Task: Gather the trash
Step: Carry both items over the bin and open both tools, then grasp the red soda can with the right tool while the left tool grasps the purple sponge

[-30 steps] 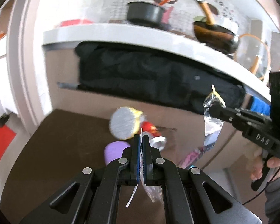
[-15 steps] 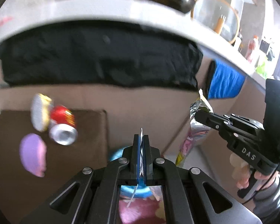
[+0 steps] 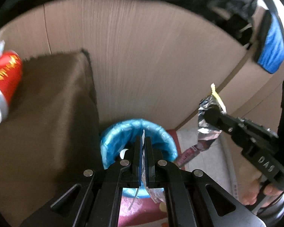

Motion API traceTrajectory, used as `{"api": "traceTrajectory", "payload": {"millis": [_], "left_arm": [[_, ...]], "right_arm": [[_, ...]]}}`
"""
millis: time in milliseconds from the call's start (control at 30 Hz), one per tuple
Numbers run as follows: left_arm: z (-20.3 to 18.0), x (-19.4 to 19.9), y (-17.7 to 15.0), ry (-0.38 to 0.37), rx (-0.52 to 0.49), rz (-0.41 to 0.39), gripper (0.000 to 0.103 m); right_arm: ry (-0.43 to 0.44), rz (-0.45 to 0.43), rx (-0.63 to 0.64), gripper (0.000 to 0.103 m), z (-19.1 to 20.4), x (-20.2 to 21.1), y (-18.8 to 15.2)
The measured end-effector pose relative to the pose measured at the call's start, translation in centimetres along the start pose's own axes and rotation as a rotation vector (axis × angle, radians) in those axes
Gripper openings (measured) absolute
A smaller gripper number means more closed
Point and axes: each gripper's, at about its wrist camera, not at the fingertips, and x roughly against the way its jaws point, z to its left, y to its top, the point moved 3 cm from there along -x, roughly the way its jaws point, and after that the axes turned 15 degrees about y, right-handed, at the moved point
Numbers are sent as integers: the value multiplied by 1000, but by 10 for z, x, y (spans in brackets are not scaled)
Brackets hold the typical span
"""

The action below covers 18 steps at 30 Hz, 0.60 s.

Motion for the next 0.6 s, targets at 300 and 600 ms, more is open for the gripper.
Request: {"api": "traceTrajectory", "payload": {"millis": [300, 600], "left_arm": [[-5, -33, -3, 11, -42, 56, 47], [8, 19, 7, -66, 12, -36, 47]], "right_arm": [[52, 115, -64, 30, -35, -59, -36], [-23, 60, -65, 30, -33, -40, -25]]}}
